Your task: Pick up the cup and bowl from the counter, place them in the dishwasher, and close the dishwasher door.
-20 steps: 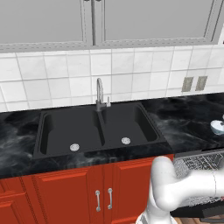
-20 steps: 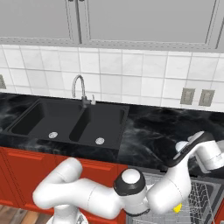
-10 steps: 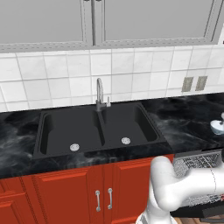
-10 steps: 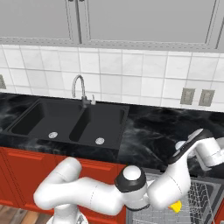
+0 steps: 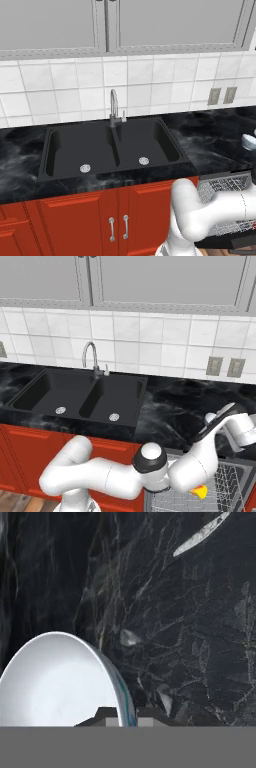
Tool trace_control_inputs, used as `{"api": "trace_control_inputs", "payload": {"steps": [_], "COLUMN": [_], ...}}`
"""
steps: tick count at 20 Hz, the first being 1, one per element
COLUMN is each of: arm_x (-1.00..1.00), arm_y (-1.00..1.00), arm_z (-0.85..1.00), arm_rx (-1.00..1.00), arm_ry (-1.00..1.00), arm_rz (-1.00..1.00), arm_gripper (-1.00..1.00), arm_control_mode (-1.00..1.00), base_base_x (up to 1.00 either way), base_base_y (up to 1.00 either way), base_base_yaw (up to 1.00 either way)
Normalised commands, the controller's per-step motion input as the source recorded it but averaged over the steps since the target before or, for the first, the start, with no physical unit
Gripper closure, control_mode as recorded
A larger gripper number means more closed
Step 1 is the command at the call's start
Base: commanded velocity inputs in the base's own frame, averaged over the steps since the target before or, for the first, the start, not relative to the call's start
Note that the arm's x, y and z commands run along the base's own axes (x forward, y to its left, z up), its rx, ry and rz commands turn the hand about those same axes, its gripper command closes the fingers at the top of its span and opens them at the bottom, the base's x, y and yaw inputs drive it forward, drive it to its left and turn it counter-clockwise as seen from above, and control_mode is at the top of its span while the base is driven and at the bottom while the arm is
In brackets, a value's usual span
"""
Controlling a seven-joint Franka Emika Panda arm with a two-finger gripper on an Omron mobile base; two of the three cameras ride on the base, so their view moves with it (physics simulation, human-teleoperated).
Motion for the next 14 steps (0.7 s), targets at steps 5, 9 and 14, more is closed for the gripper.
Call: {"api": "trace_control_inputs", "payload": {"steps": [5,9,14], "arm_x": [-0.54,-0.75,-0.78], "arm_y": [0.14,0.41,0.67], "arm_z": [0.00,0.00,-0.03], "arm_rx": [0.00,-0.04,-0.09], "arm_ry": [-0.02,-0.06,-0.09], "arm_rz": [0.01,0.05,0.04], "arm_gripper": [1.00,1.00,1.00], "arm_control_mode": [-1.00,-1.00,-1.00], "base_base_x": [0.00,0.00,0.00], "base_base_y": [0.00,0.00,0.00], "base_base_yaw": [0.00,0.00,0.00]}}
